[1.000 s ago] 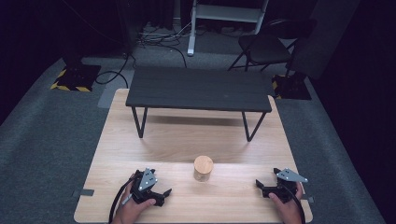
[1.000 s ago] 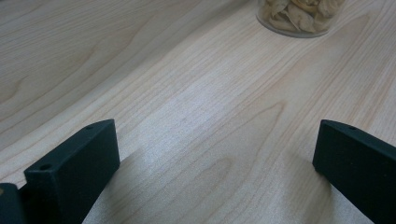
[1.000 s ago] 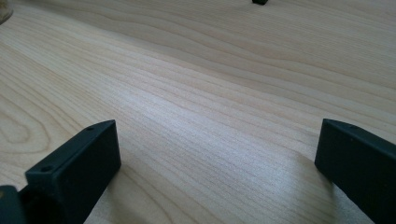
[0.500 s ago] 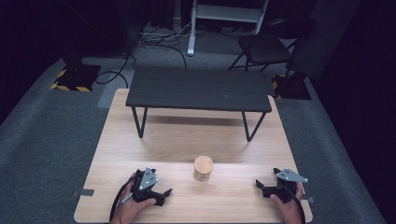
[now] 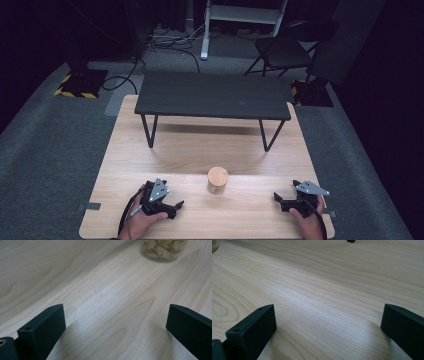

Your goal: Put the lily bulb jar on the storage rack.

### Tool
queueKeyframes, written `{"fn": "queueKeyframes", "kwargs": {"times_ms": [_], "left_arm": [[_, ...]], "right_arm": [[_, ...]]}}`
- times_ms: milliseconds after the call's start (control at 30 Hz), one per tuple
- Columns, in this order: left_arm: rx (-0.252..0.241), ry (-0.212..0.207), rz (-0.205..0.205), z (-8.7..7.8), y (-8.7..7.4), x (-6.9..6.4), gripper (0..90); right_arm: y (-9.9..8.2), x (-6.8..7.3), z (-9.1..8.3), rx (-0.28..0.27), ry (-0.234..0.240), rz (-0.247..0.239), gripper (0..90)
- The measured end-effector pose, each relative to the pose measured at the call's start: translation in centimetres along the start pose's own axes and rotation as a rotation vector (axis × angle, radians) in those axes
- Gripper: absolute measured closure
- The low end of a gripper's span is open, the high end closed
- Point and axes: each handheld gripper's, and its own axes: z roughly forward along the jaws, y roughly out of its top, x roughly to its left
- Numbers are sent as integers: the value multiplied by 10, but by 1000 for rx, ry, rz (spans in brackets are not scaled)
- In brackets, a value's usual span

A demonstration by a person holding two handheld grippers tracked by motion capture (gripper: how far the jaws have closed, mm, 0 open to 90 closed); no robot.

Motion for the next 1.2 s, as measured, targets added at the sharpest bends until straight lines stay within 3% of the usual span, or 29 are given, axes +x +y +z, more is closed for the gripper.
{"fn": "queueKeyframes", "kwargs": {"times_ms": [67,167,267,367,767,833,1200], "left_arm": [[-8,-19,14,-1,7,0,25],[-17,-36,77,0,22,-4,26],[-38,-79,91,2,37,-5,26],[-15,-100,157,8,57,-10,27],[60,-194,249,52,109,-17,48],[62,-213,233,57,113,-16,44],[82,-234,269,79,136,-22,43]], "right_arm": [[0,0,0,0,0,-1,0],[0,0,0,0,0,0,0],[0,0,0,-1,0,0,0],[0,0,0,-1,0,-1,0],[0,0,-1,0,2,-1,0],[-1,0,-1,0,3,-3,0],[-1,0,-1,0,4,-3,0]]}}
